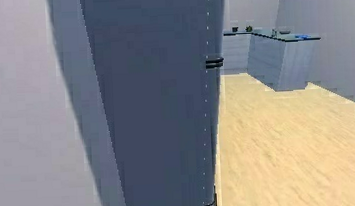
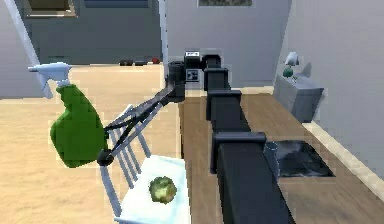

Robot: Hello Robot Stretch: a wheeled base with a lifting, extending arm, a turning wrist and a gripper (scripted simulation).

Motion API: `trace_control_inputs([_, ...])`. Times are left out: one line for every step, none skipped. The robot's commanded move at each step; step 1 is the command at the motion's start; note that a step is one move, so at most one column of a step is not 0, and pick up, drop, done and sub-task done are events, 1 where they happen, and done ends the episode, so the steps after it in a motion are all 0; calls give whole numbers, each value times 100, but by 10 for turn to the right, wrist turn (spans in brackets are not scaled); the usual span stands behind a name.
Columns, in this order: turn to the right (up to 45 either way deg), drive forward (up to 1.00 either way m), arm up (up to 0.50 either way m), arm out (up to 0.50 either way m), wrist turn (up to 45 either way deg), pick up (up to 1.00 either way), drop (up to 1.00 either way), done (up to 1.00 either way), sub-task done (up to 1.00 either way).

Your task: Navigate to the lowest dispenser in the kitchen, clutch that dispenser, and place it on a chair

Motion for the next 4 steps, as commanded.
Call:
trace_control_inputs([0,0,0,0,-120,0,0,0,0])
trace_control_inputs([0,0,0,-36,0,0,0,0,0])
trace_control_inputs([360,0,0,0,0,0,0,0,0])
trace_control_inputs([0,40,0,0,0,0,0,0,0])
